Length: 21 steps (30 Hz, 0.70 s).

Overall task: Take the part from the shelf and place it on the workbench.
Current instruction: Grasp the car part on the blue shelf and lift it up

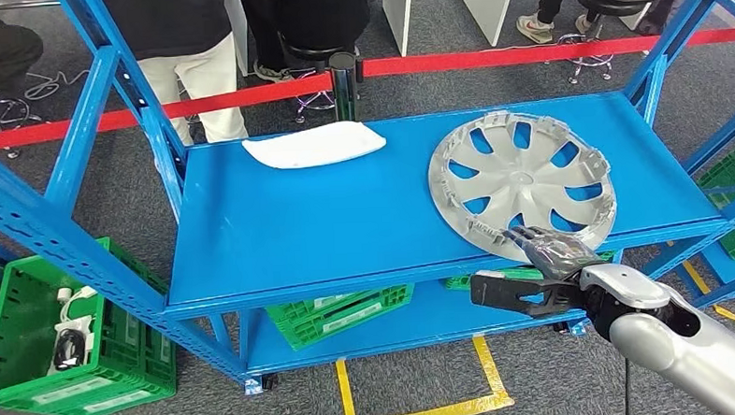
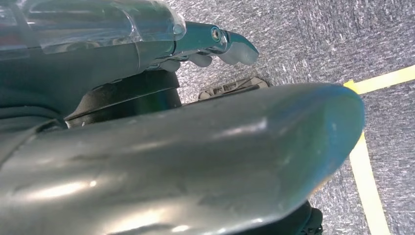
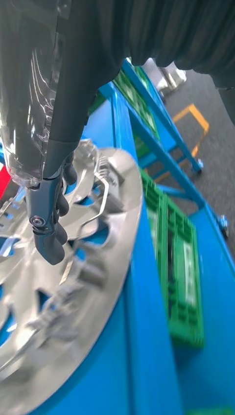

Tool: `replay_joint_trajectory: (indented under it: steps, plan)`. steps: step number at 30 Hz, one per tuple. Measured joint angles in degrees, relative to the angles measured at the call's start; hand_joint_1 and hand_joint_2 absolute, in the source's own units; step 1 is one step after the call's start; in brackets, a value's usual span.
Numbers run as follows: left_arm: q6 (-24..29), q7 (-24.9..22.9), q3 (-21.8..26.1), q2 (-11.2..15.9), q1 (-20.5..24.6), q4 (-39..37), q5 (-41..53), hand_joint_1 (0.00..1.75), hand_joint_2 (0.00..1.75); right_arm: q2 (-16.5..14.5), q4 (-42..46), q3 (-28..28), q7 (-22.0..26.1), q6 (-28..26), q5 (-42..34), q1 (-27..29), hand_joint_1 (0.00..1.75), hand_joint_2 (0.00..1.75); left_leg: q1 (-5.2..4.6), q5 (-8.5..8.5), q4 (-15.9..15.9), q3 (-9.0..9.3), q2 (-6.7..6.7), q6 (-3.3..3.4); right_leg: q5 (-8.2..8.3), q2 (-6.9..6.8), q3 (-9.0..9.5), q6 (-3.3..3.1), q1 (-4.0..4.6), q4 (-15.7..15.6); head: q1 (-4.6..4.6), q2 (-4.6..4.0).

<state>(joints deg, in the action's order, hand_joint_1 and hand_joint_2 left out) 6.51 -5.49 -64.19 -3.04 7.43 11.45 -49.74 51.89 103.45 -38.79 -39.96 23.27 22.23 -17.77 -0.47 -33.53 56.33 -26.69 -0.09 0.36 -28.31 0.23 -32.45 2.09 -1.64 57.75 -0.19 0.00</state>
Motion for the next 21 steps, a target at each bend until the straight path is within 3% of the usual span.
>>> replay_joint_trajectory:
  steps: [9, 21]
  plan:
    - [0.01, 0.00, 0.00, 0.00, 0.00, 0.00, -0.04, 0.00, 0.00, 1.15, -2.75, 0.69, -0.06, 2.81, 5.07, 2.04, 0.00, 1.75, -0.01, 0.00, 0.01, 0.00, -0.14, 0.00, 0.00, -0.08, 0.02, 0.00, 0.00, 0.00, 0.00, 0.00]
    - [0.02, -0.35, 0.00, -0.13, 0.00, -0.01, -0.27, 0.00, 0.00, 4.08, -4.10, 3.33, 0.58, -5.24, 14.35, 4.83, 0.00, 1.75, -0.02, 0.01, 0.03, -0.02, -0.31, 0.01, 0.00, -0.20, 0.03, 0.00, 0.00, -0.02, 0.01, 0.00]
